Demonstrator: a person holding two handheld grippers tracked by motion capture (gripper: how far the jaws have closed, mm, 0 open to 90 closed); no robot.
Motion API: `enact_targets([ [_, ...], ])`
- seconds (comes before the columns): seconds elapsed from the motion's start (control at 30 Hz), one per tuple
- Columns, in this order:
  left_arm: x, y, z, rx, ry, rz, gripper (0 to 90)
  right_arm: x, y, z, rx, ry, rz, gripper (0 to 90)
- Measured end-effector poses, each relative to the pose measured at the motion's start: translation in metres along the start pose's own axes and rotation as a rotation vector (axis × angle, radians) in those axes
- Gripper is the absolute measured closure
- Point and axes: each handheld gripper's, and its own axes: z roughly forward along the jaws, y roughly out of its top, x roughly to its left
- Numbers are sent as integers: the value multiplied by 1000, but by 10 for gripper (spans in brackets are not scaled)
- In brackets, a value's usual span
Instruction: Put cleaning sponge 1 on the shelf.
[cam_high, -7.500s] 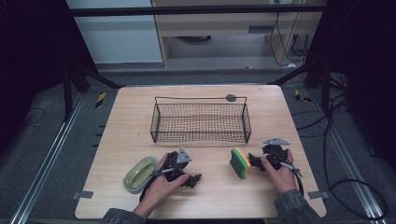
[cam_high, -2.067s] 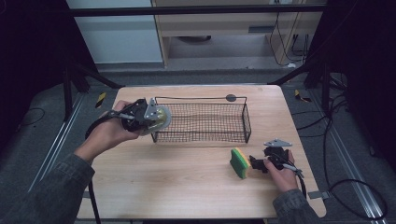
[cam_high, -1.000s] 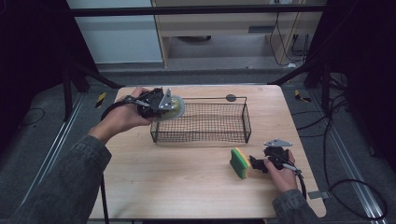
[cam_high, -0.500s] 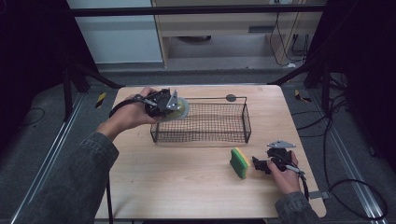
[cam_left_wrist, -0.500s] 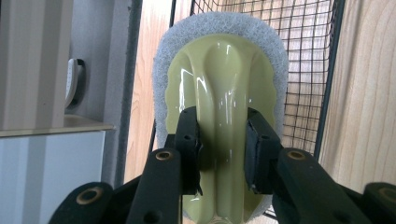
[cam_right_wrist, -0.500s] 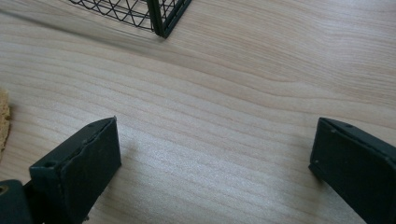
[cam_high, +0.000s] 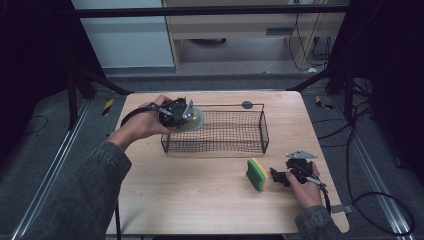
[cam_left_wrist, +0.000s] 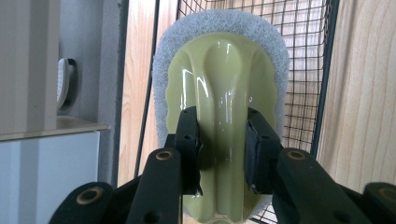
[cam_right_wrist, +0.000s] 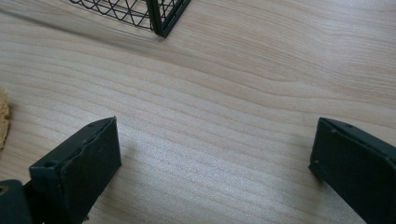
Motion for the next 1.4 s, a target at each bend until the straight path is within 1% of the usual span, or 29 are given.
enact_targets([
  [0.1,-1,-1,3,8,-5,-1,703,0,0,0,0,-1,0,19],
  [0.17,-2,-3,6,6,-10,-10,703,0,0,0,0,0,0,19],
  [0.33,-7,-7,12,15,-17,-10,703,0,0,0,0,0,0,19],
  [0.43,-7,-9,13,12,-21,-17,703,0,0,0,0,0,0,19],
  [0.6,-8,-10,15,10,-22,-26,703,0,0,0,0,-1,0,19],
  [1.0,-8,-9,20,15,-37,-23,703,0,0,0,-1,0,-1,19],
  [1.27,-8,-12,23,21,-48,-35,703,0,0,0,0,0,0,19],
  [1.4,-8,-14,25,26,-53,-35,703,0,0,0,0,0,0,19],
])
